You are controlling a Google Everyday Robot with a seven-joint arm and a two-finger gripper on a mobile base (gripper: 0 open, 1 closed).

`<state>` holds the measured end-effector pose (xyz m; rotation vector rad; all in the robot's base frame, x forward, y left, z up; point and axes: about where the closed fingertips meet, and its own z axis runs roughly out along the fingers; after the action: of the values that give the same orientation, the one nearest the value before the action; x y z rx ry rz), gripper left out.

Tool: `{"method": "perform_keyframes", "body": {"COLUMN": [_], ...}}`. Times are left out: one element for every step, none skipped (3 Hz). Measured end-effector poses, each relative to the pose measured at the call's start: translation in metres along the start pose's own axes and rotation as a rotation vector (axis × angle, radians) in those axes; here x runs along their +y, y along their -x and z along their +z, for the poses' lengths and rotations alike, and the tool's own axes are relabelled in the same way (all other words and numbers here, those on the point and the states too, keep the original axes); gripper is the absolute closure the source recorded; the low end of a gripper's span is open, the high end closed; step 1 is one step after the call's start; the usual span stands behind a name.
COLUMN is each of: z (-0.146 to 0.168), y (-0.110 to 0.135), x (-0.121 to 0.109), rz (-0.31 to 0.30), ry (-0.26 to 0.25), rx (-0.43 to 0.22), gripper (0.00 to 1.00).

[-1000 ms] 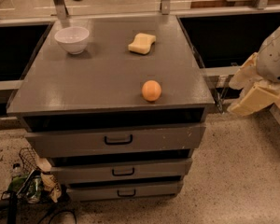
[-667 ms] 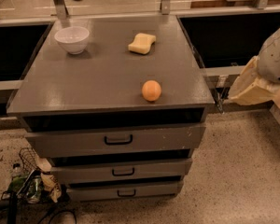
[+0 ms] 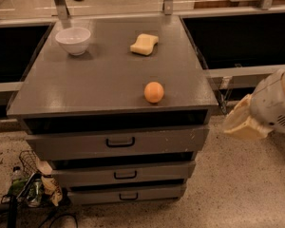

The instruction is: Open bottom drawer

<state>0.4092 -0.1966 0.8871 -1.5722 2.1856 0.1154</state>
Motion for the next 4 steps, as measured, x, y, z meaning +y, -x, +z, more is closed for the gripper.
{"method": "perform_keyframes", "body": {"z": [0.032, 0.087, 0.120, 0.121], "y": [-0.010, -0.029, -0.044, -0.044], "x": [0.017, 0.041, 0.059, 0.061], "rz": [0.013, 0.016, 0.010, 0.015], "ry": [0.037, 0.120, 0.188, 0.192], "rx": [0.003, 0.060, 0.108, 0.102], "gripper": [1.00, 1.00, 1.00, 1.00]}}
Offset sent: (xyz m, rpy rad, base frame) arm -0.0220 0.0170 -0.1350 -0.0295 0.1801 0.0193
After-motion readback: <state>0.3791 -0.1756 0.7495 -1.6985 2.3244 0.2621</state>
